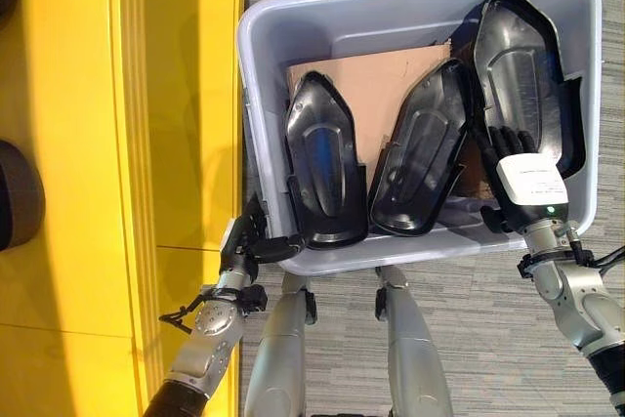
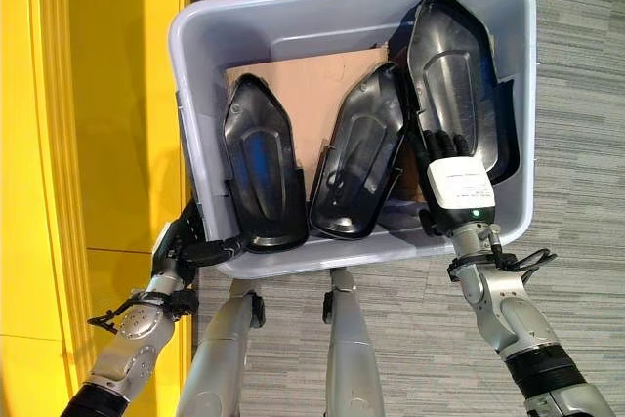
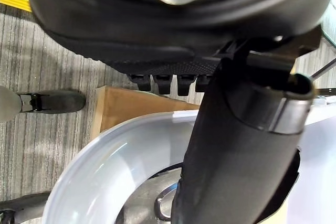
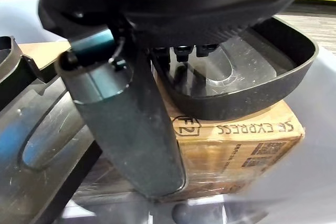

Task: Move parts from the plastic box to the shelf.

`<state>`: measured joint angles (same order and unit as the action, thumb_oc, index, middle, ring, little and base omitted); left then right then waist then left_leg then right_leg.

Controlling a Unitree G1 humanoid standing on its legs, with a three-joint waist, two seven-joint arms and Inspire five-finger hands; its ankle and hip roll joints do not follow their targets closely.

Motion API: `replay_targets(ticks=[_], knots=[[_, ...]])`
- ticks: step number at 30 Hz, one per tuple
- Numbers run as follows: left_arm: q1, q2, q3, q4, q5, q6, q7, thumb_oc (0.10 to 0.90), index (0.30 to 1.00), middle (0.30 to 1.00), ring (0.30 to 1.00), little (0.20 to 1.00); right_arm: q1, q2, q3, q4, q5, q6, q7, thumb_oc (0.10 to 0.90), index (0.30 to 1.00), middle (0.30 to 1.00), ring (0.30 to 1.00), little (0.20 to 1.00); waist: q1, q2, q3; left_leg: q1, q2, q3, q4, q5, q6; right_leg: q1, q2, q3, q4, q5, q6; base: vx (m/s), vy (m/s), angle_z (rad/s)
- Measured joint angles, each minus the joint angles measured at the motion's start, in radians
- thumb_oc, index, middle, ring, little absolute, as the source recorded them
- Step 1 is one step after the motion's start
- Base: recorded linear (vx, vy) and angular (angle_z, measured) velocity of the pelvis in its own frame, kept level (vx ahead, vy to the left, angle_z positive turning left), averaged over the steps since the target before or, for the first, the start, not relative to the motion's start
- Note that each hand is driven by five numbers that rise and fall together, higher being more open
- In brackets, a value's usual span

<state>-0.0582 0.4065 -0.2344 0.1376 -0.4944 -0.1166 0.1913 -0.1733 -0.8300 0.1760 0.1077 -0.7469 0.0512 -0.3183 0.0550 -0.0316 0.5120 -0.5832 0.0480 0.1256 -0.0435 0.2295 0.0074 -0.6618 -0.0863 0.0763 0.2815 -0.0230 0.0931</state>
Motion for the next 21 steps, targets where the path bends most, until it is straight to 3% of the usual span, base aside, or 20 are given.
replay_targets(ticks=[21], knots=[[0.010,0.003,0.004,-0.011,0.009,0.004,0.038,0.900,1.000,1.000,1.000,1.000,0.196,-0.001,-0.193,-0.276,0.008,-0.035,-0.019,0.900,1.000,1.000,1.000,1.000,-0.034,0.004,0.003,-0.019,0.002,0.000,0.040,-0.024,0.000,-0.003,-0.001,-0.001,0.001,-0.003,-0.001,0.00,0.002,0.00]])
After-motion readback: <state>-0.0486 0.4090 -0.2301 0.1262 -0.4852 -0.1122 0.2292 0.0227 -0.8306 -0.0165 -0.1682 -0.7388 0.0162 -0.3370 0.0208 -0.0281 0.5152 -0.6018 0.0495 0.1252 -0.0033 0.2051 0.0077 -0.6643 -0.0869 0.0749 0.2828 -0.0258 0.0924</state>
